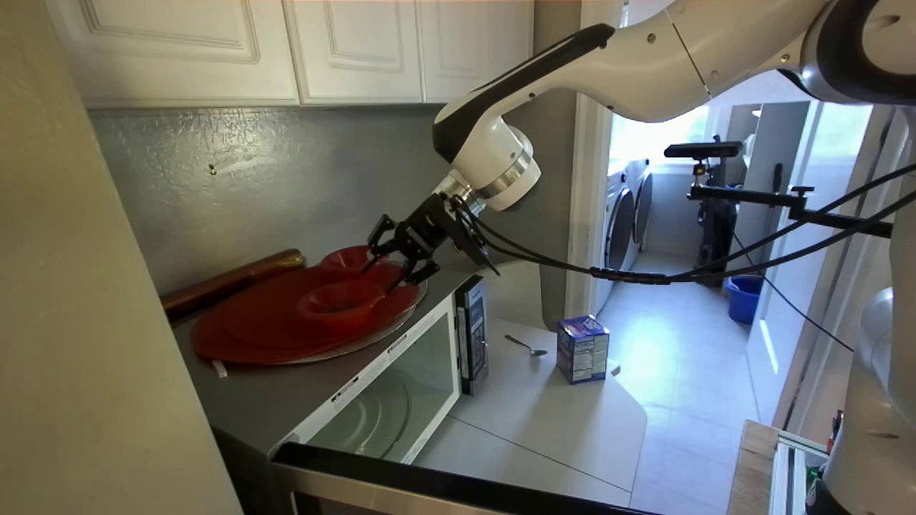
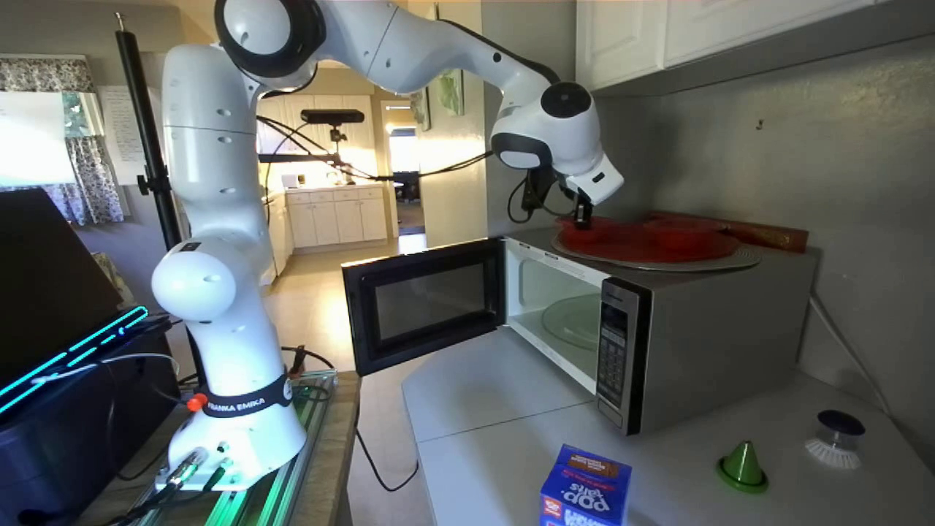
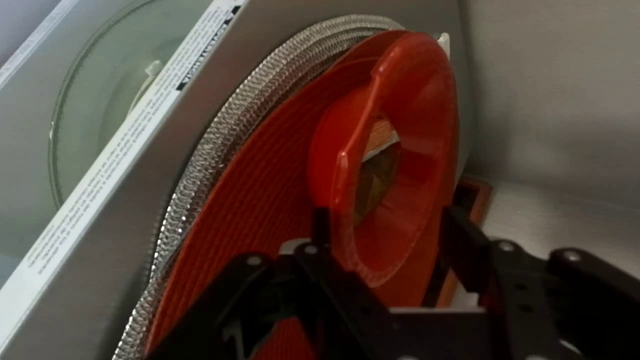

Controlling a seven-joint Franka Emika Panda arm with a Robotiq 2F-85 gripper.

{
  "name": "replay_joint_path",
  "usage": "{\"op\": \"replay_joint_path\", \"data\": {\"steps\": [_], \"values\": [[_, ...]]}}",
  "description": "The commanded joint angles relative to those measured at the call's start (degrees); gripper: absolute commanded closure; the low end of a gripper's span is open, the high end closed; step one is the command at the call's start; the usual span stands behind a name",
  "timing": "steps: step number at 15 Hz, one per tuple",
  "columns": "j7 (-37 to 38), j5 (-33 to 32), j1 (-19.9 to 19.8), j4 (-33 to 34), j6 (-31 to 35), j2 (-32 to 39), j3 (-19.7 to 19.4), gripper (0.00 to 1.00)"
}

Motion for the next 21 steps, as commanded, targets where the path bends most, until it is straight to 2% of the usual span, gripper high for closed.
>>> {"op": "replay_joint_path", "data": {"steps": [1, 2, 4, 5, 7, 14, 16, 17, 21], "values": [[-1.90, 3.35, -1.54, 1.65, -2.91, -0.07, 0.52, 0.53], [-1.94, 3.49, -1.63, 1.88, -3.21, -0.04, 0.49, 0.53], [-1.93, 3.25, -1.75, 2.23, -3.42, 0.25, 0.47, 0.72], [-1.94, 3.13, -1.74, 2.29, -3.30, 0.40, 0.50, 0.78], [-1.83, 2.95, -1.65, 2.40, -2.80, 0.84, 0.55, 0.79], [-2.50, 2.51, -1.43, 2.11, -2.06, 2.14, 0.78, 0.69], [-2.91, 2.70, -1.44, 1.99, -2.07, 2.25, 0.89, 0.74], [-3.14, 2.81, -1.47, 1.91, -2.13, 2.21, 0.95, 0.94], [-3.82, 2.82, -1.54, 1.76, -2.17, 2.02, 1.02, 1.00]]}}
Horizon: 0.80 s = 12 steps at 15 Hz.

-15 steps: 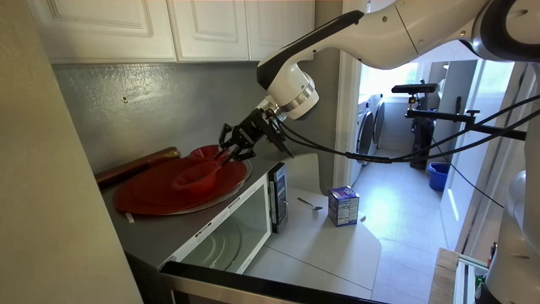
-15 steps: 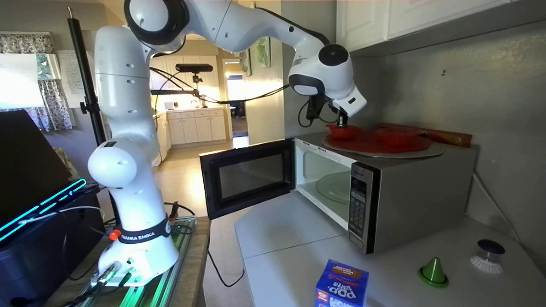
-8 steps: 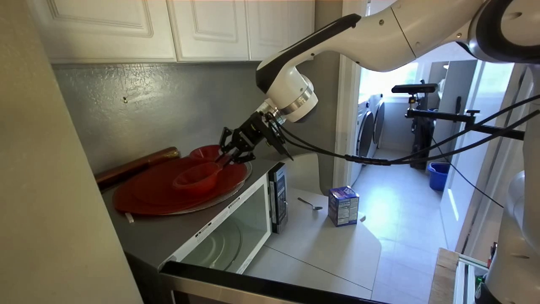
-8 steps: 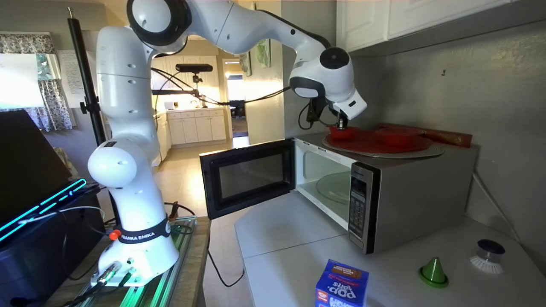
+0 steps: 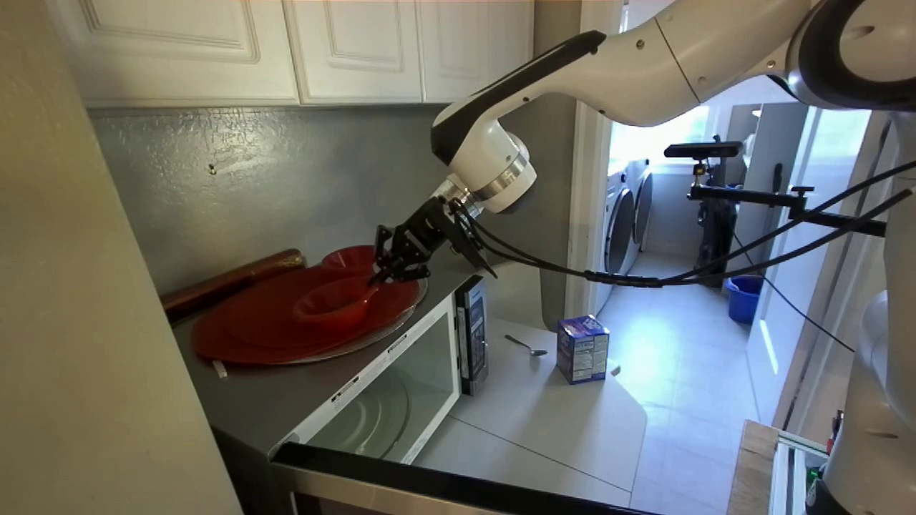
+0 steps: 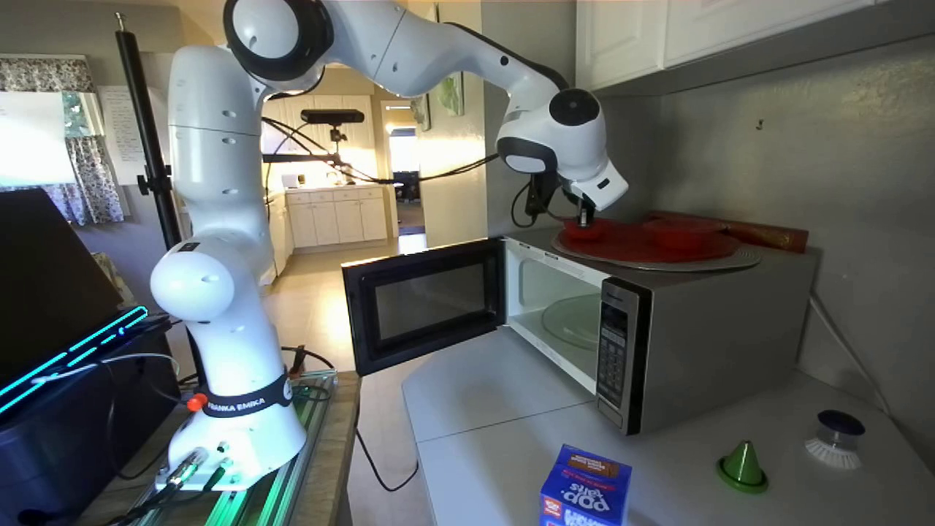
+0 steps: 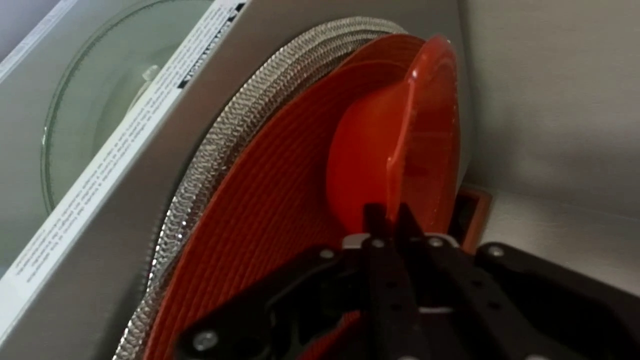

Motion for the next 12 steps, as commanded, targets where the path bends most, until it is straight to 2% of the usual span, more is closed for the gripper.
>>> {"op": "replay_joint_path", "data": {"steps": [1, 4, 7, 12], "values": [[-2.12, 1.88, -0.66, 0.24, -0.36, -0.04, 0.61, 0.98], [-3.04, 1.89, -1.02, -0.89, -1.93, -1.75, 0.46, 1.00], [-4.75, 1.65, -2.09, -2.89, -6.83, -4.63, -0.15, 0.99], [-7.60, -0.47, -5.75, -5.62, -21.86, -9.55, -3.64, 0.99]]}}
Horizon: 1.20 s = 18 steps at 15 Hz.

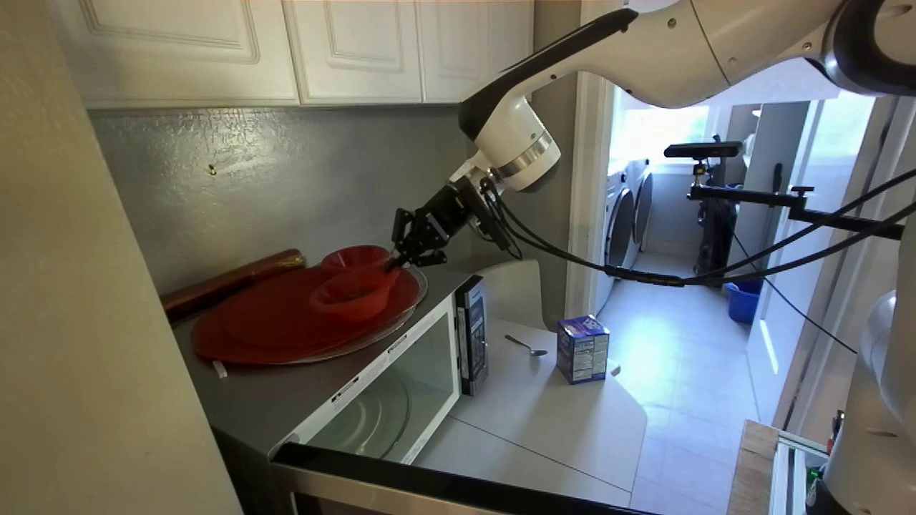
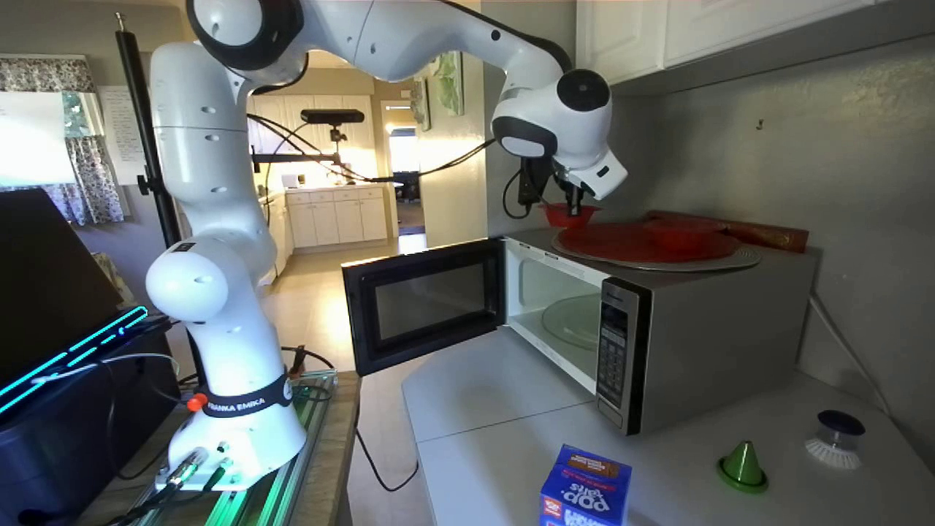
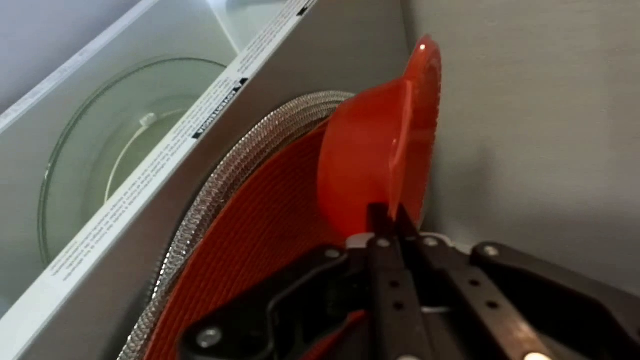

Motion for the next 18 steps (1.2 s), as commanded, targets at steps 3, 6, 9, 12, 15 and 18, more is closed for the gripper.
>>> {"op": "replay_joint_path", "data": {"steps": [3, 6, 9, 12, 15, 18], "values": [[-3.26, -5.48, -4.27, -3.60, -15.84, -5.24, -4.54, 0.99], [-5.57, -13.41, -5.78, -3.89, -21.44, -5.58, -6.37, 0.99], [-9.46, -21.69, -6.33, -4.27, -22.46, -5.26, -7.05, 0.99], [-12.34, -27.65, -5.99, -5.64, -21.81, -5.41, -6.86, 0.99], [-15.36, -28.39, -6.19, -8.72, -20.55, -7.50, -7.22, 0.99], [-17.25, -25.75, -7.56, -11.88, -21.22, -9.29, -8.92, 0.99]]}}
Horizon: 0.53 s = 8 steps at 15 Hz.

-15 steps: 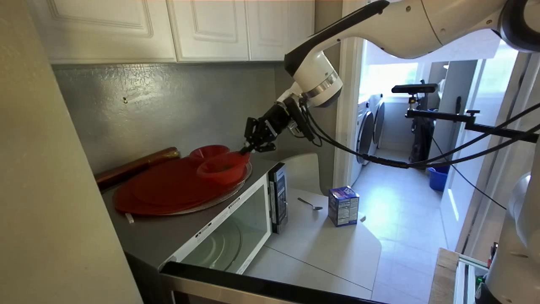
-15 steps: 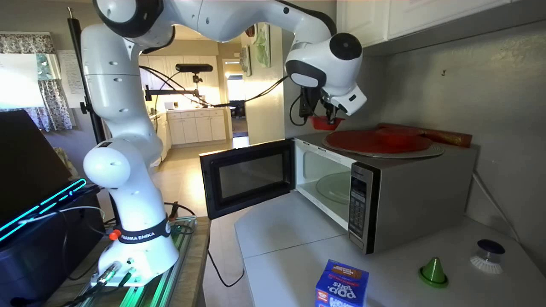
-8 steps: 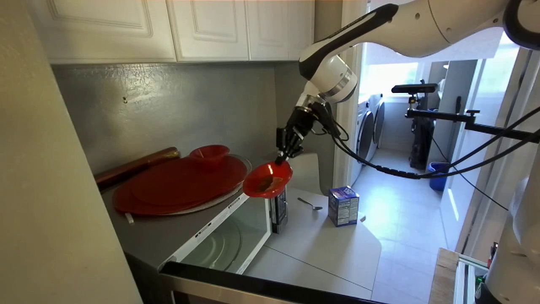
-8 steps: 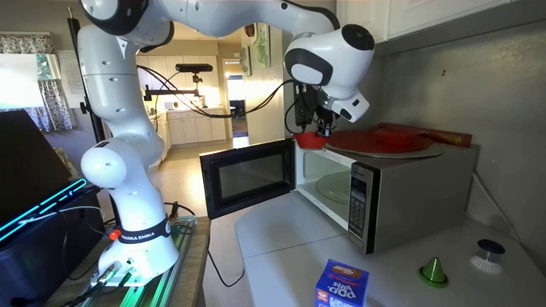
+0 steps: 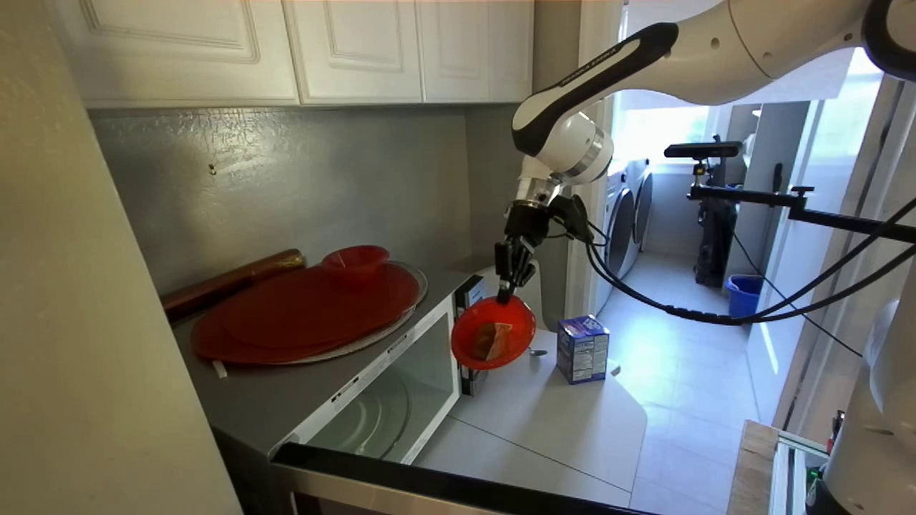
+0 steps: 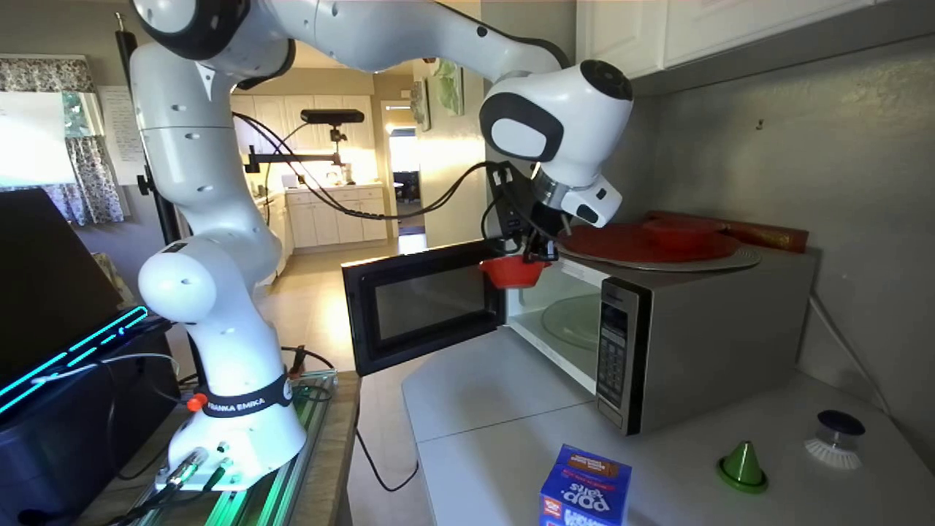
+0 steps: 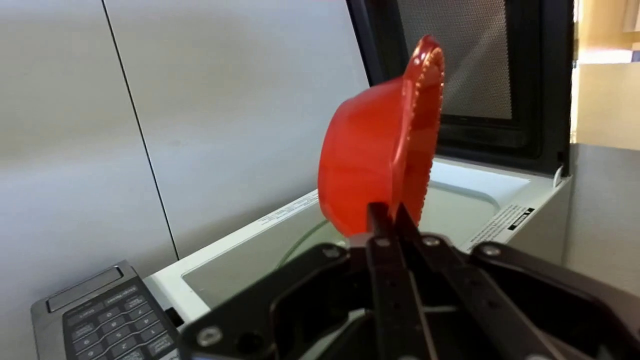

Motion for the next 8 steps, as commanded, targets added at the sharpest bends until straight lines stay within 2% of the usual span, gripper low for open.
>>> {"op": "replay_joint_path", "data": {"steps": [1, 5, 8], "values": [[-2.01, 3.07, -1.71, -5.65, -0.34, -4.43, -2.03, 0.99], [1.92, 11.30, -2.69, -10.92, -0.72, -6.15, -3.89, 0.99], [4.15, 19.29, -2.15, -15.15, 2.34, -6.80, -3.22, 0.99]]}}
